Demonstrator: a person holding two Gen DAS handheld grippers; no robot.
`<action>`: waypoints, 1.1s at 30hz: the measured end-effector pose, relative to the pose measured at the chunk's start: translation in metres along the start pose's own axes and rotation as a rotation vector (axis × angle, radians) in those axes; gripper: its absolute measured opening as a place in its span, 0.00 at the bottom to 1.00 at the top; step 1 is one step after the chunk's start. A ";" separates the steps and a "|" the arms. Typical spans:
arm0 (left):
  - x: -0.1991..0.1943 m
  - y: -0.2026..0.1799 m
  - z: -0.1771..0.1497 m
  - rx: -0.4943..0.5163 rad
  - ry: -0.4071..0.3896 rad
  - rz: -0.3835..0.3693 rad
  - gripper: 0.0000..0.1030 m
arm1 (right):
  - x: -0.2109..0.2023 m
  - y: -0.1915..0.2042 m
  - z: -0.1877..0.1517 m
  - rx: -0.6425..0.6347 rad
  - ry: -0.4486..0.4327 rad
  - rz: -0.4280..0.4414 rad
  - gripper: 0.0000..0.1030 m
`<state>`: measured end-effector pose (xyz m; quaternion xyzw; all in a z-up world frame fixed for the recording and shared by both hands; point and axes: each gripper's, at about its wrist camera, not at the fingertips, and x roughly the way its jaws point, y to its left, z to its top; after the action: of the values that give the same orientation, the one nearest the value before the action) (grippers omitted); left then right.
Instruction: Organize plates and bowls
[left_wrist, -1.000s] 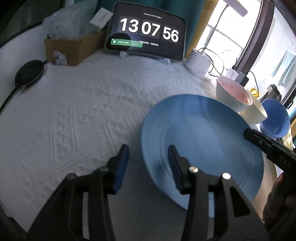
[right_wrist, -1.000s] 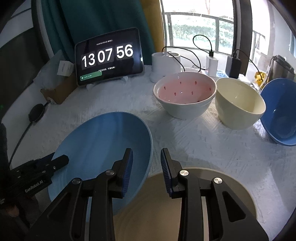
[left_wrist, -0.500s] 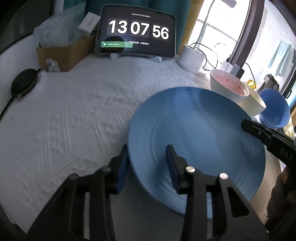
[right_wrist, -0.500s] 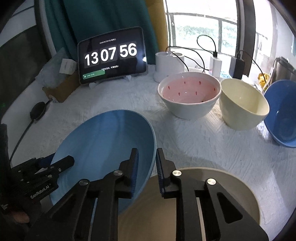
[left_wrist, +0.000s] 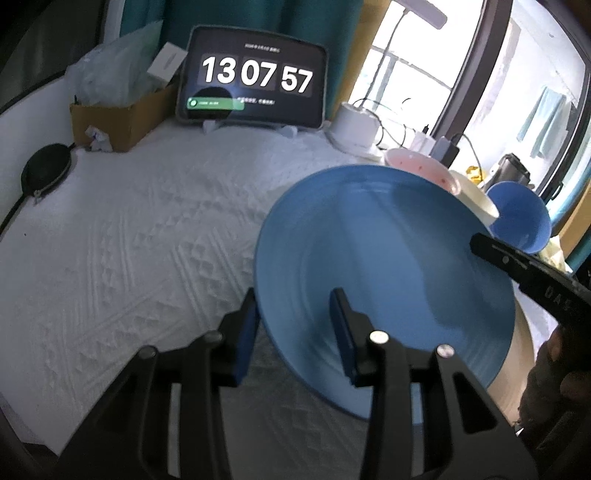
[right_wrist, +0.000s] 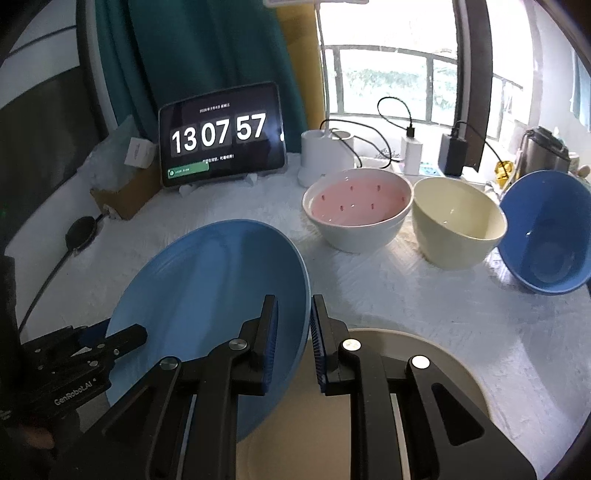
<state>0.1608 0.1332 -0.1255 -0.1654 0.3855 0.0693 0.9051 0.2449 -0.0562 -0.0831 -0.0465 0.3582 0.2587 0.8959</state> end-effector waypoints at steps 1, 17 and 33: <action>-0.002 -0.001 -0.001 0.001 -0.004 -0.002 0.38 | -0.003 -0.001 -0.001 0.001 -0.003 -0.001 0.19; -0.027 -0.051 -0.009 0.088 -0.025 -0.038 0.38 | -0.047 -0.037 -0.016 0.065 -0.054 -0.024 0.19; -0.032 -0.107 -0.033 0.166 -0.008 -0.060 0.38 | -0.081 -0.087 -0.047 0.135 -0.074 -0.050 0.19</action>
<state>0.1437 0.0212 -0.0977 -0.1013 0.3811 0.0105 0.9189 0.2094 -0.1792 -0.0730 0.0148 0.3401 0.2129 0.9159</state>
